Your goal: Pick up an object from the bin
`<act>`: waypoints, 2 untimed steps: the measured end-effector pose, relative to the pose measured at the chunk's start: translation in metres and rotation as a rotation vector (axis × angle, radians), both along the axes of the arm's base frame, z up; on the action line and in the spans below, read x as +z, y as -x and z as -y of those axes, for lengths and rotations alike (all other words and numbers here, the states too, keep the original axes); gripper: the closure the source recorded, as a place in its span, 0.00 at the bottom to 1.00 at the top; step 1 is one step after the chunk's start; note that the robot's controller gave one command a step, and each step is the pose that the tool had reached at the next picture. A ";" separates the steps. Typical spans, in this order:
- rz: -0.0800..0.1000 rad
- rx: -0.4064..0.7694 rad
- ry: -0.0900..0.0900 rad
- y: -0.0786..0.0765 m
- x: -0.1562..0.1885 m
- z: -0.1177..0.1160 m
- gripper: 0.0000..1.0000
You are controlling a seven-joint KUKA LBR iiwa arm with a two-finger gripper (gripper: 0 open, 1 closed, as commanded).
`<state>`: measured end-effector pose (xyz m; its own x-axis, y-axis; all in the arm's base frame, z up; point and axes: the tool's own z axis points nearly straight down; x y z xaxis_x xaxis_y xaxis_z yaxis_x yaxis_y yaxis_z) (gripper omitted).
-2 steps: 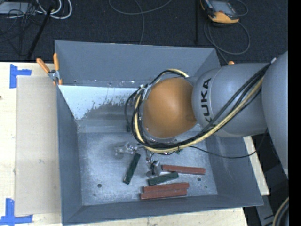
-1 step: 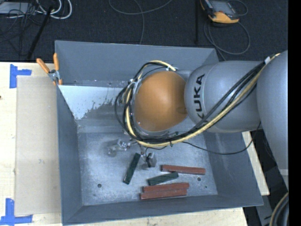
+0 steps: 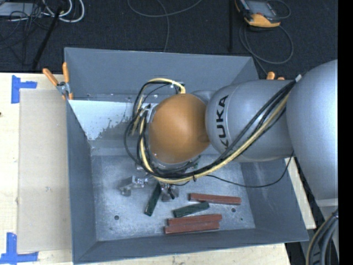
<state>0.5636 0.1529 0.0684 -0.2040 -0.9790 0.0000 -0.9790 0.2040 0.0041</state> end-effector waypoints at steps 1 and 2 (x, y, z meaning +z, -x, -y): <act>0.002 -0.006 -0.001 0.000 -0.001 -0.001 0.00; 0.002 -0.007 -0.001 0.000 0.000 -0.001 1.00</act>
Offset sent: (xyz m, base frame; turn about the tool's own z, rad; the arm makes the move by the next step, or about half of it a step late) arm 0.0000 0.0000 0.0000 0.0000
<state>0.5635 0.1534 0.0684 -0.2113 -0.9774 -0.0011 -0.9774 0.2113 0.0026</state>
